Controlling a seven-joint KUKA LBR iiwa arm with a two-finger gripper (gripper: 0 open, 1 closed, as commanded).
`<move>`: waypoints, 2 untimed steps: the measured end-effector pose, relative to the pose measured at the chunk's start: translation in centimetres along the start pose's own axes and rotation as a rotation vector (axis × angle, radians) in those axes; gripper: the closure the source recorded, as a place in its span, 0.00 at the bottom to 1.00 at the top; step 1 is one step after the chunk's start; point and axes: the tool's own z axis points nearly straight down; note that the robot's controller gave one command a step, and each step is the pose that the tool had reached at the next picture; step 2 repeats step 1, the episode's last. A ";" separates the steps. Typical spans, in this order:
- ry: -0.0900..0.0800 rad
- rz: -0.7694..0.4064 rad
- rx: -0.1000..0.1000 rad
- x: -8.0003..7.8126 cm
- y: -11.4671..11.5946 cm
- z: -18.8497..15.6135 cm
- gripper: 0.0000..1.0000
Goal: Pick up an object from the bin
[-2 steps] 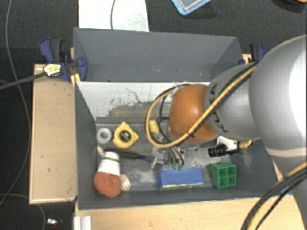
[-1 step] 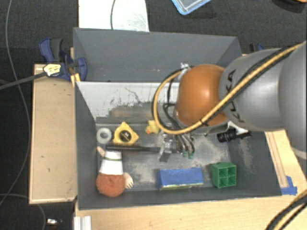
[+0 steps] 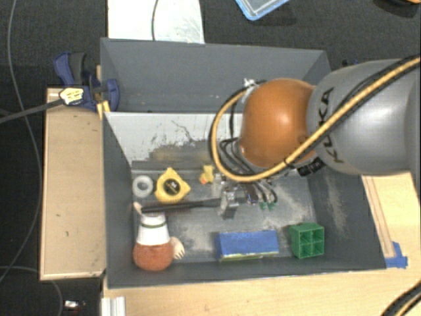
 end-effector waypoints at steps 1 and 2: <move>0.015 -0.055 0.001 0.2 -0.4 -2.0 1.00; 0.015 -0.055 0.001 0.2 -0.4 -2.0 1.00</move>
Offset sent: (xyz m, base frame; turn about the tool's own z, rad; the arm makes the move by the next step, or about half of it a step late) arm -0.0130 -0.0226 0.0434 -0.1332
